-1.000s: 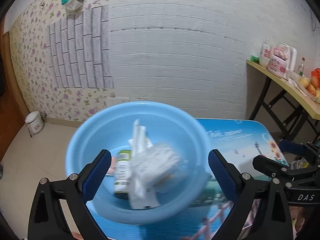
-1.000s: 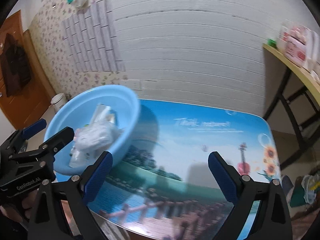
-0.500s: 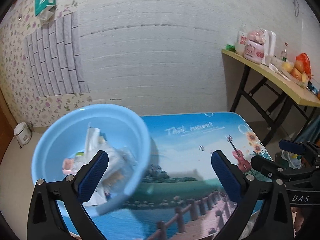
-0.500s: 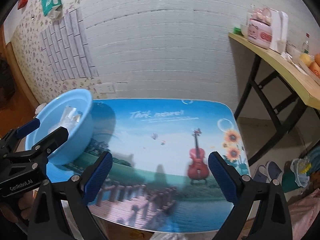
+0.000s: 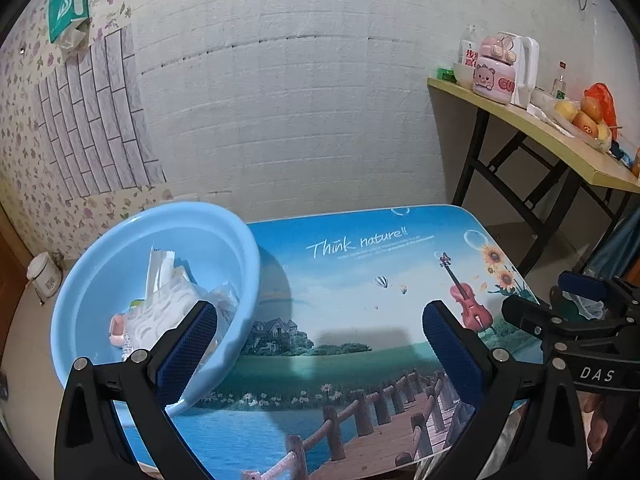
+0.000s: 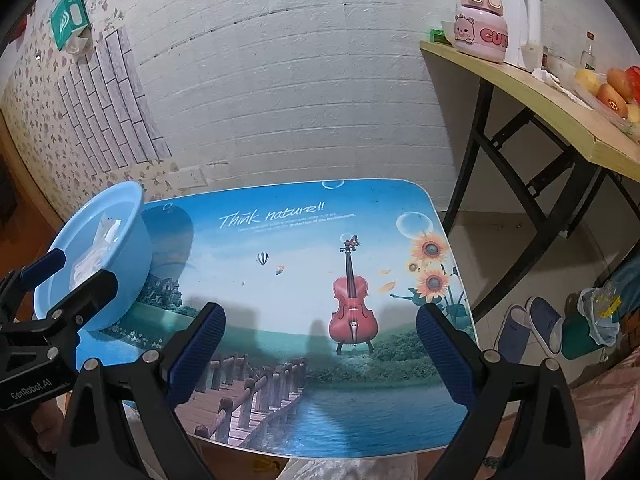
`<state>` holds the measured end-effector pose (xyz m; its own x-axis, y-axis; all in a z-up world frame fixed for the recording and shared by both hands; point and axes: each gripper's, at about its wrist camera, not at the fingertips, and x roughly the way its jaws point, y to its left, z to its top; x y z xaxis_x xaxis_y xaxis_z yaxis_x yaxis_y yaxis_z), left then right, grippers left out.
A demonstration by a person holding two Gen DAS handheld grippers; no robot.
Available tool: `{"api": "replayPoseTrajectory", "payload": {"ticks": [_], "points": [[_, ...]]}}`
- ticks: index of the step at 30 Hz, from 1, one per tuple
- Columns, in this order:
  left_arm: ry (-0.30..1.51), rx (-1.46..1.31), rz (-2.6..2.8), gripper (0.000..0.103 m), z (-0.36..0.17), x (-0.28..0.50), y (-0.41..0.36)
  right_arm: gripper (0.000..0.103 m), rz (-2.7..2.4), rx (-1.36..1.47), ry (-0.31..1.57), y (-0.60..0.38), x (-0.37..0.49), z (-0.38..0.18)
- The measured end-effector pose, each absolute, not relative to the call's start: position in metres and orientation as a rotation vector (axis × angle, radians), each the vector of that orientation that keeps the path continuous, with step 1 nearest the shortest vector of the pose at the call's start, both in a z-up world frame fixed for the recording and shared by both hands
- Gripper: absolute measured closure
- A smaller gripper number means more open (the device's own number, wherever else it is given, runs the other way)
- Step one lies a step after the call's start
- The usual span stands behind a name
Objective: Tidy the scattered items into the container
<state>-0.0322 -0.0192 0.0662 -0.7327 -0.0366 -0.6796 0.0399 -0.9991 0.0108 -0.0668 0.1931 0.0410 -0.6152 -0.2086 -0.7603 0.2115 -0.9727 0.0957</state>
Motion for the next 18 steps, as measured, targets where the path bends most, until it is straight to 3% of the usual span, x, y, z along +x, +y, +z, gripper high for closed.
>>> {"api": "replayPoseTrajectory", "payload": {"ticks": [18], "points": [[-0.016, 1.138, -2.883, 0.0, 0.067, -0.028, -0.023, 0.006, -2.617, 1.251, 0.024, 0.18, -0.066, 0.036]]}}
